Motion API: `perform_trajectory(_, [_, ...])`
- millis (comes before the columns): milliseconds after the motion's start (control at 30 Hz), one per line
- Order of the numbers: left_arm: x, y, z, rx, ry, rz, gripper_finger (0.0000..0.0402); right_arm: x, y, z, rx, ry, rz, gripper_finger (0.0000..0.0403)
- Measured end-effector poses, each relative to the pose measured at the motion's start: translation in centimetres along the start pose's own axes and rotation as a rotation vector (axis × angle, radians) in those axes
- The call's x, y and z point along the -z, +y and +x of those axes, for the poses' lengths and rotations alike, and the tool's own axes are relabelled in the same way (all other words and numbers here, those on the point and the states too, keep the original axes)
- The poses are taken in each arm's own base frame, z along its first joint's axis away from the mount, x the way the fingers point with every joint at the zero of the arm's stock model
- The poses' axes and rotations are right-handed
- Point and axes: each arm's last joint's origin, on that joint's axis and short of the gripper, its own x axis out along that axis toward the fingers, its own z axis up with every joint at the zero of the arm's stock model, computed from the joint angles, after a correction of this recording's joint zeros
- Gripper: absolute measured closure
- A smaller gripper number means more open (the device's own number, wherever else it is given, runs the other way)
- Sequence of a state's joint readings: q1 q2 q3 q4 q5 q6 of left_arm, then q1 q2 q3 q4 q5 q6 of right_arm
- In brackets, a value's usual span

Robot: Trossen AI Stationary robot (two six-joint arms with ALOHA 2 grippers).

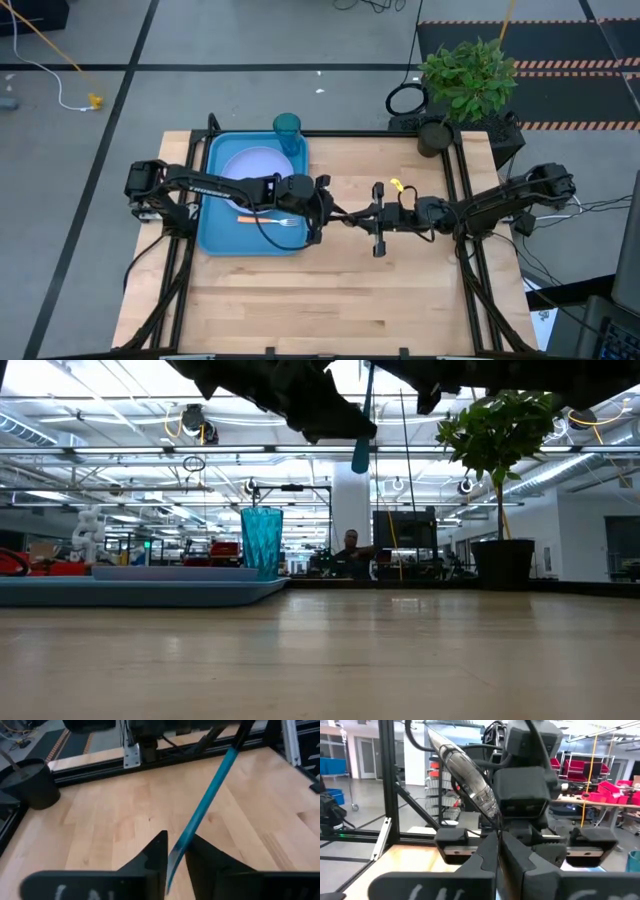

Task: Pick and place plate/cup/fork/spoon on tray
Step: Put the blue spoon on the blue tray

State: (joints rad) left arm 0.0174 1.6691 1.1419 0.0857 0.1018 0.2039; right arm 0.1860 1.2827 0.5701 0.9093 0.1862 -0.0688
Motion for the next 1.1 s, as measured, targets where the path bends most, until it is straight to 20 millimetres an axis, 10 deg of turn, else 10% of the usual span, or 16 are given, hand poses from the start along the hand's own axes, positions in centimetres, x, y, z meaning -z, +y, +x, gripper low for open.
perform_trajectory(300, [-0.1,-0.7,0.1,0.097,-0.019,0.059,0.0394,0.2,0.3,0.0,-0.122,0.016,0.003,0.0394])
perform_trajectory(733, [1.4,-2.2,1.8,0.432,-0.089,0.253,0.0396,0.6,0.7,0.0,-0.410,0.027,0.044,0.0265])
perform_trajectory(1100, [2.2,-1.2,2.5,0.484,-0.114,0.238,0.0396,2.2,0.9,1.0,-0.424,0.048,-0.010,0.0282])
